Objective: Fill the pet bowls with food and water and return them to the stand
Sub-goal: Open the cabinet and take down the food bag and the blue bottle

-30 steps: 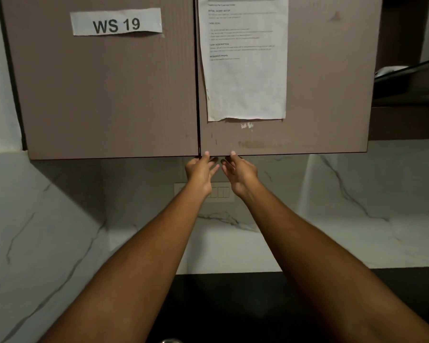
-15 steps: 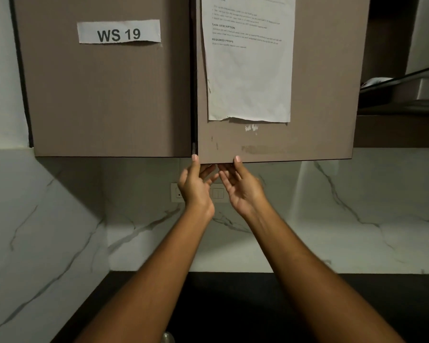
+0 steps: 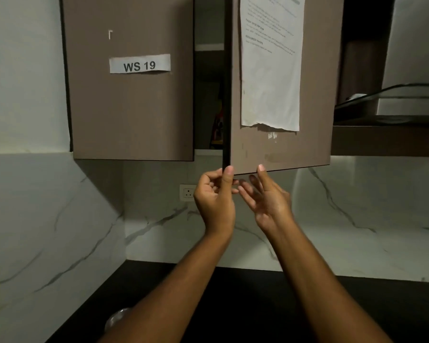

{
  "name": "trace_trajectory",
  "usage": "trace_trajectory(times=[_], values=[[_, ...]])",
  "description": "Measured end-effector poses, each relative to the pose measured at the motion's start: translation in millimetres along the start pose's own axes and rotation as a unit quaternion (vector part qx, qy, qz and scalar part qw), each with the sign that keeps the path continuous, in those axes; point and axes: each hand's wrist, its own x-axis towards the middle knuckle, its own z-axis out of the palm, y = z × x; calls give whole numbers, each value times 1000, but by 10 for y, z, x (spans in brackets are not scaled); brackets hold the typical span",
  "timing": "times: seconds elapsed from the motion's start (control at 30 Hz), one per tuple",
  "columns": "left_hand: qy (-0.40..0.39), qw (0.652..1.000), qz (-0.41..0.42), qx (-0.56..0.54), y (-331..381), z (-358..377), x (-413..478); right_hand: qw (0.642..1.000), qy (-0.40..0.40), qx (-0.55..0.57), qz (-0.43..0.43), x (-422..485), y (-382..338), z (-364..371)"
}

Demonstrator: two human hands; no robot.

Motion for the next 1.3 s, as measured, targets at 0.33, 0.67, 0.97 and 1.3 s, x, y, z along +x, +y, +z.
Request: trace_trajectory(times=[0.33, 0.67, 0.97, 1.3], values=[[-122, 990, 35, 60, 524, 252, -579, 720, 35, -513, -466, -841, -533, -295], [-332, 928, 116, 126, 1050, 628, -1038, 761, 103, -441, -465, -1177, -1263, -819], [-305, 930, 117, 169, 939, 887, -1138, 788, 122, -392, -459, -1141, -1772, -1317], [-273, 934, 107, 205, 614, 993, -1343, 875, 88, -292, -375, -1103, -1682, -1668]])
